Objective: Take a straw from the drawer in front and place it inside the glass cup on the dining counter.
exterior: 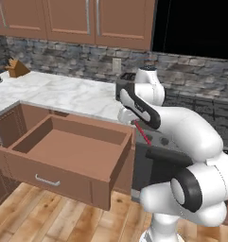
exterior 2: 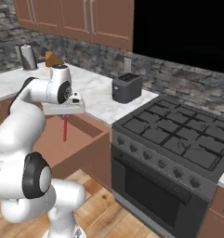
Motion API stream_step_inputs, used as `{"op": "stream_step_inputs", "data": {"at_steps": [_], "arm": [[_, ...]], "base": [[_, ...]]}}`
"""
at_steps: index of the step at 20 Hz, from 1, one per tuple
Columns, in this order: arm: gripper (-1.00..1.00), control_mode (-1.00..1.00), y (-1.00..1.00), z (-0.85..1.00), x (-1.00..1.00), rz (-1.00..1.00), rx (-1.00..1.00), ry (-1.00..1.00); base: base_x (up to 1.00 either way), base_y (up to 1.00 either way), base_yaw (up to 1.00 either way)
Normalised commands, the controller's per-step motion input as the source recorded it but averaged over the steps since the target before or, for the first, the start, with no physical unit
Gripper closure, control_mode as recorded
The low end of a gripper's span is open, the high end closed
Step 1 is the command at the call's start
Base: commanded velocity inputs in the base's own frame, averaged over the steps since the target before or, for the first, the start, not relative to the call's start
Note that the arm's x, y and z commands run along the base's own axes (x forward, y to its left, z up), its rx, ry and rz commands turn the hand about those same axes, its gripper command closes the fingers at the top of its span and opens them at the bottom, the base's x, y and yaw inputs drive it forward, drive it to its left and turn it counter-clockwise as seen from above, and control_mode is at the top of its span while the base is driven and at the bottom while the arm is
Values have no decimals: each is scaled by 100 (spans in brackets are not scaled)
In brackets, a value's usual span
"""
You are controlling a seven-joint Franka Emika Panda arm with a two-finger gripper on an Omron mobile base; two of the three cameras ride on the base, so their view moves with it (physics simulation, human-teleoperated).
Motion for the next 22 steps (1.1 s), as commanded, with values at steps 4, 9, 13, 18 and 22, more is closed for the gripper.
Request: {"op": "stream_step_inputs", "data": {"at_steps": [4,9,13,18,22], "arm": [[100,100,0,0,0,0,0,0],[100,100,0,0,0,0,0,0],[100,100,0,0,0,0,0,0],[100,100,0,0,0,0,0,0],[100,100,0,0,0,0,0,0]], "base": [[-100,0,0],[-74,13,13],[-17,16,54],[-1,12,68],[-3,6,72]]}}
